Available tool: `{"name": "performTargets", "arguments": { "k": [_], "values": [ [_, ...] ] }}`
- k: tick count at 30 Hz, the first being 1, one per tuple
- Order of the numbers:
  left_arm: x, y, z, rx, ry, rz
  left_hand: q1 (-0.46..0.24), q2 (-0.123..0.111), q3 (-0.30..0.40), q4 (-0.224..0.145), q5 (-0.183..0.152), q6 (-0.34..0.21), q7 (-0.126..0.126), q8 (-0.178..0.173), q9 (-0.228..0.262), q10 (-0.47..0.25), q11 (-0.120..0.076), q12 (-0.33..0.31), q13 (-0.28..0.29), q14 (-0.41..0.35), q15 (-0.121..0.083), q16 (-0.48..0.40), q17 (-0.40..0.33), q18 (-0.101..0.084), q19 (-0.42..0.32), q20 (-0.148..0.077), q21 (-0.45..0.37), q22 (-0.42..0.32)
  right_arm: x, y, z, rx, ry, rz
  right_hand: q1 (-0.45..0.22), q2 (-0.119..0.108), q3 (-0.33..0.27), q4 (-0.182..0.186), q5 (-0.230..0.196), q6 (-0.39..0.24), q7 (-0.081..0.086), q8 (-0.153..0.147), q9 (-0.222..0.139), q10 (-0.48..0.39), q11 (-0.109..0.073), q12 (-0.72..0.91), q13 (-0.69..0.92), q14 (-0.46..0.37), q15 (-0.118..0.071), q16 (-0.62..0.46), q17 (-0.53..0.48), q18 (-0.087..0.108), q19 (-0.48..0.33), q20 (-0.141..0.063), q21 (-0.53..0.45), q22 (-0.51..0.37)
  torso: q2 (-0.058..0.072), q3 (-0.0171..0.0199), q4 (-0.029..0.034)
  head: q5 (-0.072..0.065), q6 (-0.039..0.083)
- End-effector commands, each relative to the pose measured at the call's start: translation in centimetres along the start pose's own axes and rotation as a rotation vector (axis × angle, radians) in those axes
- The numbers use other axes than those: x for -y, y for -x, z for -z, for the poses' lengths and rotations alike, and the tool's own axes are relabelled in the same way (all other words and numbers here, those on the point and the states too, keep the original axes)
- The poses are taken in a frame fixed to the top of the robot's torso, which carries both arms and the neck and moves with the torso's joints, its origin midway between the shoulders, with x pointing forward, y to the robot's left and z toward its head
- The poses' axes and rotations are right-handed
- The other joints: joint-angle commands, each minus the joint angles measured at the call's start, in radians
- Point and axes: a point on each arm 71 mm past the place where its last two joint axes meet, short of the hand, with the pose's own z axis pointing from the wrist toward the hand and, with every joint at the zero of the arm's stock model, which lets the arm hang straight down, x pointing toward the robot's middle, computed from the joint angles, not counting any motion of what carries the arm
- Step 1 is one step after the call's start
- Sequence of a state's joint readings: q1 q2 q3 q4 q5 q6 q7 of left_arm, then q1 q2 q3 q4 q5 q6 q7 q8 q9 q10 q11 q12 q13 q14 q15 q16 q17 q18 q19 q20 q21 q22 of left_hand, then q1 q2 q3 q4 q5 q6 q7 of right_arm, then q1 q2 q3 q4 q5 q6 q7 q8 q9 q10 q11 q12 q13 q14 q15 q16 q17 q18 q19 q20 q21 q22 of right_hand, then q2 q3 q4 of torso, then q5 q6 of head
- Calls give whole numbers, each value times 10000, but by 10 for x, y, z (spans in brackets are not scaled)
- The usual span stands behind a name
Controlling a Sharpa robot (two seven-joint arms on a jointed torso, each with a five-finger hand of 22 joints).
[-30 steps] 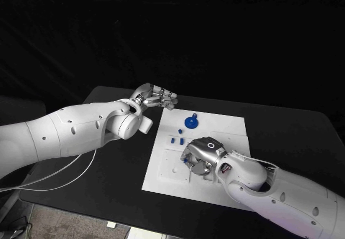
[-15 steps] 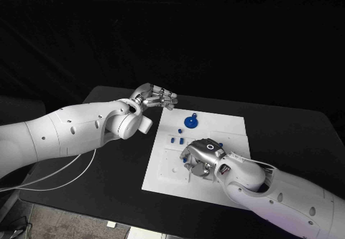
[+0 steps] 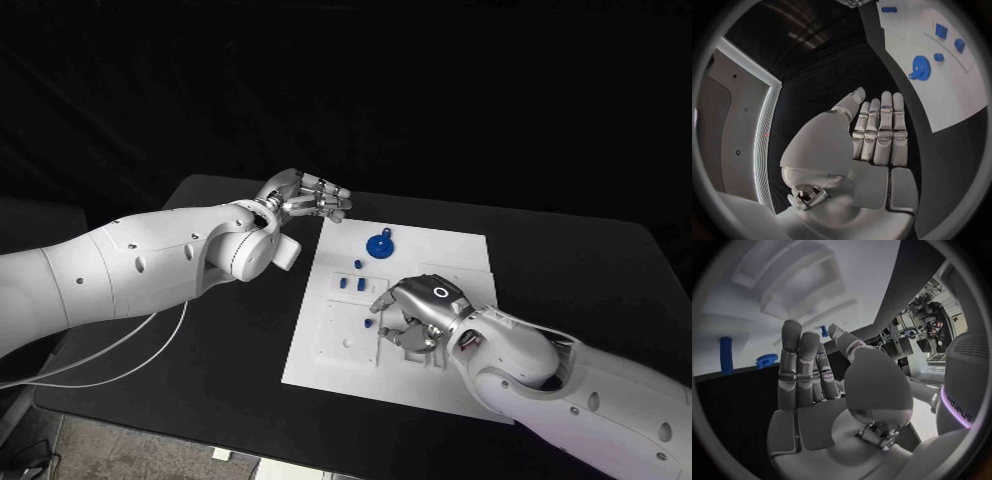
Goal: Assemble the parts on the task board
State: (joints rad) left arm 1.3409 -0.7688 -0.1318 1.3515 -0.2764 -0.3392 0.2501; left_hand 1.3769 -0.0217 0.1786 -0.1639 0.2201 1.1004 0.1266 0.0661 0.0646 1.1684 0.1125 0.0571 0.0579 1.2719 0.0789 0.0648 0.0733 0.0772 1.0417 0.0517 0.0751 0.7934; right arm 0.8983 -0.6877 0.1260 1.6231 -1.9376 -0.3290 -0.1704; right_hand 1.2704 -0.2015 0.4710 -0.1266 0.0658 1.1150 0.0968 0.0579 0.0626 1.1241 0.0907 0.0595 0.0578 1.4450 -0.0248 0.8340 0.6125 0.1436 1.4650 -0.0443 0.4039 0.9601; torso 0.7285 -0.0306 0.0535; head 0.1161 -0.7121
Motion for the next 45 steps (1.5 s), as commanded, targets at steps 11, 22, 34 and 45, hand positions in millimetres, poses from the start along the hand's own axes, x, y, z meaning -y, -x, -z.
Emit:
{"name": "performTargets", "arguments": {
  "k": [11, 22, 34, 45],
  "values": [
    [1, 0, 0, -137, -78, 79, 26, 105, -24, -45, -51, 68, 9, -19, 3, -62, -21, 37, -4, -81, -6, -35, -4, 74, 40, 52, -55, -29, 57, 61, 13, -126, -1774, -420, 60, 31, -306, 32, 379, -87, 33, 41, -5, 251, -101, -12, 7, -48, 49, 349, 28, 177, 355, 34, 278, 116, -7, -4, -2, -338, 204],
    [1, 0, 0, -131, -74, 80, 26, 105, -24, -45, -51, 68, 9, -19, 3, -62, -21, 37, -4, -81, -6, -35, -4, 74, 40, 52, -55, -29, 83, 63, 20, -1271, -2753, 544, 381, -95, -1499, 468, -142, -347, -200, 36, -8, -411, 43, -10, 6, -76, 190, 293, -151, 167, 335, 162, 40, -1, 5, 4, 17, -329, 218],
    [1, 1, 0, -88, -64, 69, 30, 99, -30, -56, -47, 71, 8, -19, 3, -72, -17, 34, -5, -101, -1, -41, -9, 71, 33, 51, -57, -30, 88, 50, 17, -1852, -2945, 619, 738, -60, -1974, 946, -171, -460, -238, 45, -2, -441, 49, 4, 10, -145, 194, 329, -148, 219, 366, 179, -49, -51, 13, -1, 25, -375, 175],
    [1, 2, 0, -87, -51, 68, 30, 99, -30, -56, -47, 71, 8, -19, 3, -72, -17, 34, -5, -101, -1, -41, -9, 71, 33, 51, -57, -30, 81, 47, 12, -1564, -2561, 457, 570, 267, -308, 537, -183, 1, -94, 60, 5, 494, -233, -1, 4, -35, 41, 352, -91, -47, 385, 4, 133, 63, 7, -4, 20, -408, 153]
  ]
}}
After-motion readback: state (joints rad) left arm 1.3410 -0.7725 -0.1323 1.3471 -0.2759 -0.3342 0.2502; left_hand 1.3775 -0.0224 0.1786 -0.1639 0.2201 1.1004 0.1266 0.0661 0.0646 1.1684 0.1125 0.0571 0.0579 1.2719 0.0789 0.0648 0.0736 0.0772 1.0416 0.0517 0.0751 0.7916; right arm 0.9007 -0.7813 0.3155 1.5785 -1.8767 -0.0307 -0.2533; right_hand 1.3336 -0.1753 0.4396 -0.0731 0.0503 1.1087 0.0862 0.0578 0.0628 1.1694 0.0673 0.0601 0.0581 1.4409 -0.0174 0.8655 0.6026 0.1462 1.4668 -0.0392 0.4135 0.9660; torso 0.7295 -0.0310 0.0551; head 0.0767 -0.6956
